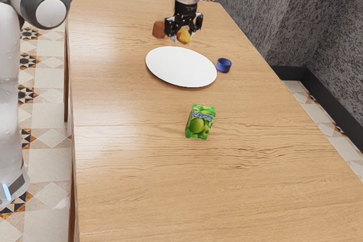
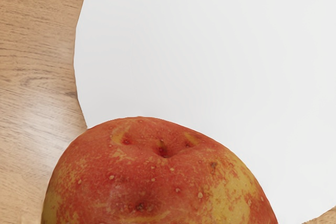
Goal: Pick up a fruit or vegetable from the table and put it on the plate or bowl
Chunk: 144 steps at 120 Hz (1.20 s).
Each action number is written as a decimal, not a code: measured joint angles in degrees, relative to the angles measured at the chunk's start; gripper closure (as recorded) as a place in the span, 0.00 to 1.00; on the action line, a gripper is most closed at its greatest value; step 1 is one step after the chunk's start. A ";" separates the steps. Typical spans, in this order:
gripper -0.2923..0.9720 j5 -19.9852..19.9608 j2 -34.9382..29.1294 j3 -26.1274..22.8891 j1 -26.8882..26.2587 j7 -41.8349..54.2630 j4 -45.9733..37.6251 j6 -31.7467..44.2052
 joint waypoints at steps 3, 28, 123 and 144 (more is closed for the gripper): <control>0.50 -0.04 0.35 -0.05 -2.02 0.05 0.03 0.03; 0.50 -0.41 2.43 -0.09 -5.52 0.64 0.53 0.52; 0.35 -1.39 11.84 -0.55 5.90 3.16 7.73 -0.19; 0.27 -1.27 11.99 -0.54 6.07 3.67 7.98 -0.80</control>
